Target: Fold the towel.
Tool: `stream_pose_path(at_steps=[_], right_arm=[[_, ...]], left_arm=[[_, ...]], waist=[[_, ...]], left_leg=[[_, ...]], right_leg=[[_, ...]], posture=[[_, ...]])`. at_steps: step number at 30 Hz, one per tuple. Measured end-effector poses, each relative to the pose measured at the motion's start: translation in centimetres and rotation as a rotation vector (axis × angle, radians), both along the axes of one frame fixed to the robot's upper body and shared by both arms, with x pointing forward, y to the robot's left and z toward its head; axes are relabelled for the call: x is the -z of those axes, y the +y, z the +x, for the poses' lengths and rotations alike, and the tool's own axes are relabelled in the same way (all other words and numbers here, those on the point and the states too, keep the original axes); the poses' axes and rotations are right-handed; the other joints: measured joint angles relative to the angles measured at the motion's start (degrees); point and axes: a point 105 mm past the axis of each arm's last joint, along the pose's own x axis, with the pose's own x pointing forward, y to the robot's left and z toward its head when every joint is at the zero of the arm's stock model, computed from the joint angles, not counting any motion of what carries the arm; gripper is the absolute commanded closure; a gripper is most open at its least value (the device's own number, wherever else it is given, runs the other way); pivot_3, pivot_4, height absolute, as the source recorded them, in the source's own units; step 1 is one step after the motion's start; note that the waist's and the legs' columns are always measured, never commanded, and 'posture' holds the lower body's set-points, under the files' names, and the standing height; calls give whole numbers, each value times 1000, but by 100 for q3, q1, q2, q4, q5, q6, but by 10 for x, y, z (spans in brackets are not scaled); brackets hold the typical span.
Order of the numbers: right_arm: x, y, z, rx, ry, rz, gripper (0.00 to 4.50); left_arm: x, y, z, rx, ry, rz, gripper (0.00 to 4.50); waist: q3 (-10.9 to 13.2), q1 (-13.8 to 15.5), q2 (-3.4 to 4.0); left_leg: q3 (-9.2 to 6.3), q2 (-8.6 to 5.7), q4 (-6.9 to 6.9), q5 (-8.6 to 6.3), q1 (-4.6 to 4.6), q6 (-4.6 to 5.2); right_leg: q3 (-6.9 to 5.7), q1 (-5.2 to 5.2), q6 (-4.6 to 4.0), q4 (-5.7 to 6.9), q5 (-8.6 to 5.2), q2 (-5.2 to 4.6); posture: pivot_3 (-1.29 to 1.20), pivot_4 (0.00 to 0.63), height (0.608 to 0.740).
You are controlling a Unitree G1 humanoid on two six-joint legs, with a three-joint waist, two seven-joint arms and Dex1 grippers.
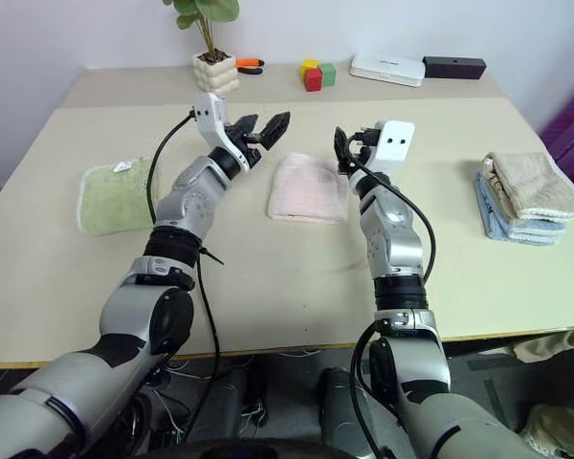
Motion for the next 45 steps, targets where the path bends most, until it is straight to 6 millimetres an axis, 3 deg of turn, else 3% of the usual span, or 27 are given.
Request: stream_pose_path(at_steps=[5, 10, 12, 16, 19, 26, 32, 35, 39, 45], right_arm=[[-11, -2, -4, -85, -38, -52, 42], [-29, -14, -18, -193, -105, -176, 42], [-23, -10, -29, -289, -97, -260, 42], [6, -3, -59, -497, -22, -449, 42], [14, -7, -67, -557, 22, -491, 42], [8, -13, -73, -588, 23, -565, 42], [9, -22, -73, -588, 42, -599, 42], [5, -30, -75, -581, 43, -618, 42], [-4, -45, -80, -556, 41, -656, 42], [-3, -49, -81, -545, 53, -645, 42]], left_arm=[[5, 8, -1, 22, 13, 40, 0], [6, 32, -2, 76, 92, 50, 0], [13, 39, -8, 145, 166, 46, 0], [48, 60, -30, 301, 377, 54, 0], [68, 70, -40, 349, 522, 27, 0], [67, 51, -48, 483, 643, -105, 0], [77, 30, -46, 509, 683, -106, 0], [88, 27, -44, 486, 690, -54, 0], [86, 26, -39, 468, 663, -25, 0], [86, 24, -37, 469, 666, -32, 0]], waist=[[1, 1, 1], [1, -26, 1], [1, -27, 1], [1, -33, 1], [2, -6, -1], [2, 19, -3], [3, 5, -3], [3, 10, -3], [2, 16, -4], [2, 17, -4]], left_leg=[[-2, -1, 0, 0, -1, 0], [-5, 1, -2, 0, 0, 0], [-5, 1, -3, 0, 0, 0], [-6, 1, -2, 0, 0, -1], [-10, 1, 3, 1, 0, -2], [-15, -1, 6, 1, -1, -2], [-12, -2, 5, 1, 0, -2], [-12, -2, 6, 1, 0, -2], [-14, -2, 7, 0, 0, -2], [-14, -2, 6, 0, 0, -1]], right_leg=[[0, 0, 0, 0, 0, 0], [1, -1, 0, 0, 0, 1], [1, -1, 1, 0, -1, 0], [1, -1, 1, 2, -1, 0], [0, -1, 0, 3, -1, 0], [0, 2, 0, 2, -1, -1], [0, 2, 0, 2, -1, 0], [0, 1, 0, 2, -1, -1], [0, 2, 0, 1, -1, -2], [0, 2, -1, 2, -1, -3]], posture=[[0, 150, 740], [0, 150, 740], [0, 150, 740], [0, 150, 740], [0, 150, 740], [0, 150, 740], [0, 150, 740], [0, 150, 740], [0, 150, 740], [0, 150, 740]])
